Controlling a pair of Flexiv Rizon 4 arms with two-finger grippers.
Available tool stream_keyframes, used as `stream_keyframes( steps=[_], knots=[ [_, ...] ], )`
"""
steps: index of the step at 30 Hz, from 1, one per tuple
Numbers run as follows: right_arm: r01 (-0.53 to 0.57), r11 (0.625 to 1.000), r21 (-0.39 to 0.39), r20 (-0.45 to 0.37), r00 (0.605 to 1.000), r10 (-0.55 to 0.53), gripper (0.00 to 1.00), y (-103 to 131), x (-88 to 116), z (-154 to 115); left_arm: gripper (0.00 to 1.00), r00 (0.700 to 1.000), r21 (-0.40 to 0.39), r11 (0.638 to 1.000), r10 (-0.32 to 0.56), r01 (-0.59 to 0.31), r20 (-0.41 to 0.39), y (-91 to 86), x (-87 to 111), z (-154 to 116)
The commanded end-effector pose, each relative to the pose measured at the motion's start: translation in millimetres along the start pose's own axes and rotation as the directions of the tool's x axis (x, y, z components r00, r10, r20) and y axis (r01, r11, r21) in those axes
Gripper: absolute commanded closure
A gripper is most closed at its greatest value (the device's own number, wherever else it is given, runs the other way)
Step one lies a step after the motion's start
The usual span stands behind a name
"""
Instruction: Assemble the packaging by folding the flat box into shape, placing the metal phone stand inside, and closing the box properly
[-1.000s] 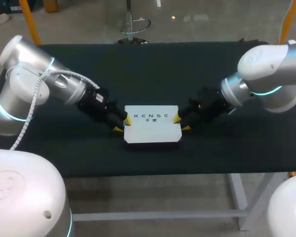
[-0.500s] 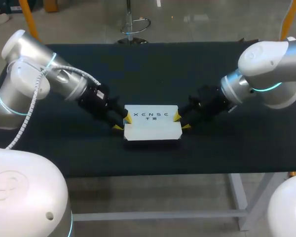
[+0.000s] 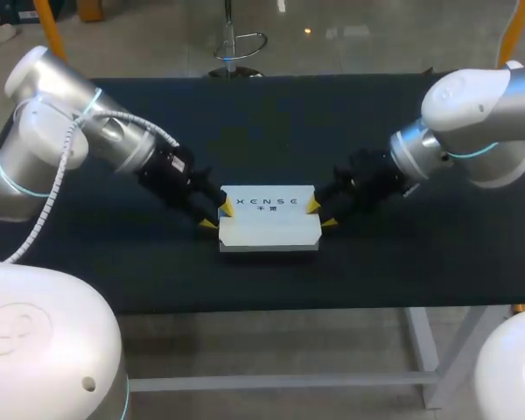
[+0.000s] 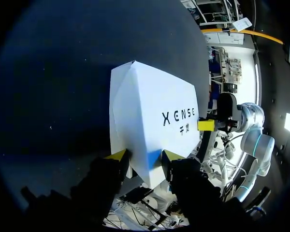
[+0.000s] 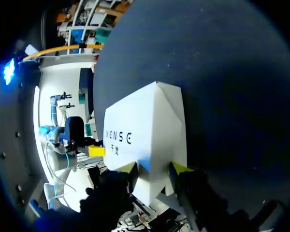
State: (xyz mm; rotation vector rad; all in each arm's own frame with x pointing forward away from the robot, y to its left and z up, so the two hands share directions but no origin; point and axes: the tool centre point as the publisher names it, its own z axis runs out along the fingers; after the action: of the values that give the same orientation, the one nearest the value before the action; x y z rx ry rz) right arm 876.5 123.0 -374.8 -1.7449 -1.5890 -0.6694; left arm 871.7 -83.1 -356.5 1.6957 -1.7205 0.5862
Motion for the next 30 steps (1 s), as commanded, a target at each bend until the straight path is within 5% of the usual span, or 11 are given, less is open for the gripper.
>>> stream_keyframes(
  steps=[1,30],
  knots=[
    [-0.001,1.0,0.006,0.003,1.0,0.001,0.53,0.8,2.2,-0.4,0.53,1.0,-0.008,1.0,-0.005,0.005,0.012,-1.5,3.9,-1.0],
    [-0.049,0.997,0.066,-0.012,0.999,0.05,0.53,8.6,9.7,-3.6,0.51,0.997,-0.062,0.996,-0.059,0.061,0.039,-3.0,18.2,-5.5]
  ],
)
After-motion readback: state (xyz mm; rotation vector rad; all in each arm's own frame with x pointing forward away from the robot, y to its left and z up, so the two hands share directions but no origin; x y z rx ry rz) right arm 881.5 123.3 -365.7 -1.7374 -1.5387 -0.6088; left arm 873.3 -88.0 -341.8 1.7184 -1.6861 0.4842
